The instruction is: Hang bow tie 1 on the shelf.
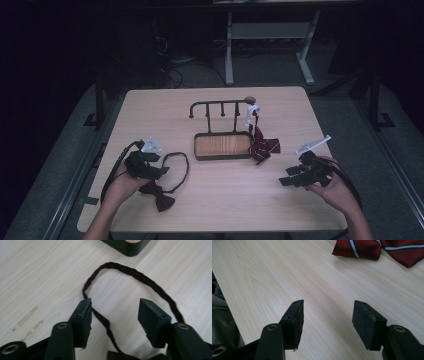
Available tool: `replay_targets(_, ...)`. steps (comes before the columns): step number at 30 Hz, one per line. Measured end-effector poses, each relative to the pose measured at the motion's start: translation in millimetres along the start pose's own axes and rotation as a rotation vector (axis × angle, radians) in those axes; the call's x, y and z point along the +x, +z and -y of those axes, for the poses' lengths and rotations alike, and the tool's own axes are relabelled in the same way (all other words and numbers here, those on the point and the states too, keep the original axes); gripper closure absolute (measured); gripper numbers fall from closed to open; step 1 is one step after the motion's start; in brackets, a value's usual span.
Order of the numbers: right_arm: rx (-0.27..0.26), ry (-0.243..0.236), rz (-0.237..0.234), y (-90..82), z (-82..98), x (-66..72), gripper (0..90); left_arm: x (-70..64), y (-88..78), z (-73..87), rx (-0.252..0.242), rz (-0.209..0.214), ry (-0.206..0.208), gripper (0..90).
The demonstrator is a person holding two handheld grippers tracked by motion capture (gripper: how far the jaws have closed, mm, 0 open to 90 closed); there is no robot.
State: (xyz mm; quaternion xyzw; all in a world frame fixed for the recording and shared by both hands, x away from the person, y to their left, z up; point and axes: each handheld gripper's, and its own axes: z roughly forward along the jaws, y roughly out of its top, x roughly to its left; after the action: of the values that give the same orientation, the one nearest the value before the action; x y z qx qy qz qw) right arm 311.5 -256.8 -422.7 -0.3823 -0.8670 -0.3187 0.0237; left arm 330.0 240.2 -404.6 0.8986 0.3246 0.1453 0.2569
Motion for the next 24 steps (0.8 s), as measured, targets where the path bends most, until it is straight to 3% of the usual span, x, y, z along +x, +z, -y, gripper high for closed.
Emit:
replay_targets(11, -0.006, 0.005, -0.001, -2.3, -0.3, 0.3, 42.4, 21.3, 24.1, -20.1, 0.120, 0.036, -0.012, 54.9)
replay_targets(17, -0.007, 0.000, -0.004, -1.8, -0.3, 0.5, 42.5, 25.9, 33.5, -33.1, 0.176, 0.024, 0.014, 57.5)
replay_targets(24, -0.009, 0.000, -0.002, -3.2, 0.6, 0.4, 42.6, 34.6, 46.0, -38.2, 0.228, 0.017, -0.007, 59.8)
